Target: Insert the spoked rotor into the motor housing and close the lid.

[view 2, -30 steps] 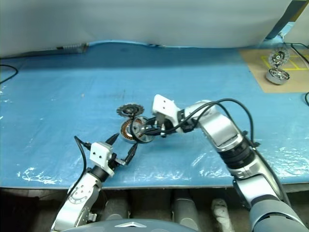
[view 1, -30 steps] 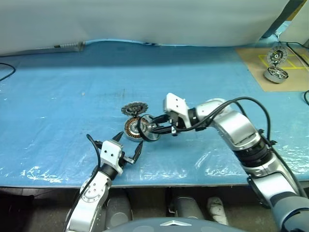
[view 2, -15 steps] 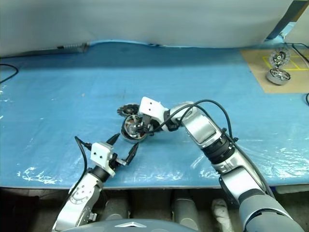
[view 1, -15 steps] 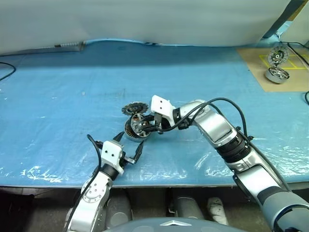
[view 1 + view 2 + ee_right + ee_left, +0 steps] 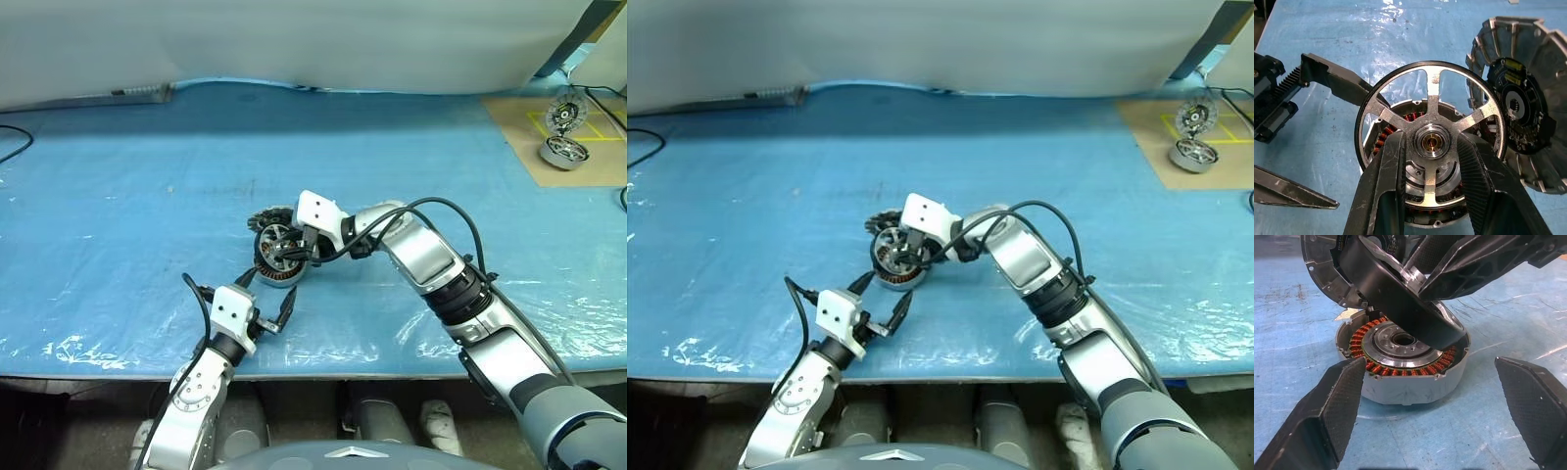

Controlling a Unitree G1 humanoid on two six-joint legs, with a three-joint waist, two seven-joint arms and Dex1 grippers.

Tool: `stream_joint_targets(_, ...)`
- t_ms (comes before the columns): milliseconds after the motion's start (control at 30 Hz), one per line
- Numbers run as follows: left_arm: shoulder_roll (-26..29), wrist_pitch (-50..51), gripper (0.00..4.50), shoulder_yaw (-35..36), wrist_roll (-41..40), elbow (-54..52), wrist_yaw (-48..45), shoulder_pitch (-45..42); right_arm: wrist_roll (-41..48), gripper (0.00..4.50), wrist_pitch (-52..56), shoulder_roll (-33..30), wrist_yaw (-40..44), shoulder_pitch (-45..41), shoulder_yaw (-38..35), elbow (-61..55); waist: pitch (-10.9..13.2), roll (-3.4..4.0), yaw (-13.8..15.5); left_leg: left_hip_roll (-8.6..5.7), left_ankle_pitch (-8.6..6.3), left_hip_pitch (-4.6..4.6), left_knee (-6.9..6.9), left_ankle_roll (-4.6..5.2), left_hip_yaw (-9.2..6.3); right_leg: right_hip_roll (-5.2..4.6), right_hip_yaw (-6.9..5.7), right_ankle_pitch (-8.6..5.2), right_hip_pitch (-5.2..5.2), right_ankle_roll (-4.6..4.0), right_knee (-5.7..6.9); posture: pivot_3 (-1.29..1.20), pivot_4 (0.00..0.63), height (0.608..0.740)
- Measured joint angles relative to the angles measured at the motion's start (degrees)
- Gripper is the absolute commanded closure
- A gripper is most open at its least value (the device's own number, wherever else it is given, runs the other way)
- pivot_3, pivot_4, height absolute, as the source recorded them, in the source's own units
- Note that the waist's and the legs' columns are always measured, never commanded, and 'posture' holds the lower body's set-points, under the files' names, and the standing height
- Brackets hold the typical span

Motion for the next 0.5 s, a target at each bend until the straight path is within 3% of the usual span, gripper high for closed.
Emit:
stream_joint_targets(267, -0.09, -0.18, 0.00, -0.01, 0.05, 0.09, 0.34, 0.00, -0.51, 3.30, -0.05, -1.43, 1.61, 0.01, 0.00, 0.05, 0.00, 0.00, 0.01, 0.00, 0.00, 0.00, 0.00, 0.00, 0.00, 0.00, 0.00, 0.00, 0.00, 0.00, 0.00, 0.00, 0.150, 0.740)
stream_joint_targets(300, -0.13, -0.18, 0.00, -0.02, 0.05, 0.10, 0.38, 0.01, -0.51, 2.56, -0.02, -1.58, 1.82, 0.03, 0.00, -0.19, 0.00, 0.00, 0.01, 0.00, 0.00, 0.00, 0.00, 0.00, 0.00, 0.00, 0.00, 0.00, 0.00, 0.00, 0.00, 0.00, 0.150, 0.740)
stream_joint_targets(500, -0.26, -0.26, 0.00, -0.01, 0.05, 0.12, 0.52, 0.25, -0.57, 0.60, 0.35, -2.06, 2.25, 0.58, 0.06, -1.05, 0.00, 0.00, 0.01, 0.01, -0.01, 0.01, 0.00, 0.01, 0.00, 0.01, 0.00, 0.00, 0.00, 0.00, 0.00, 0.00, 0.150, 0.740)
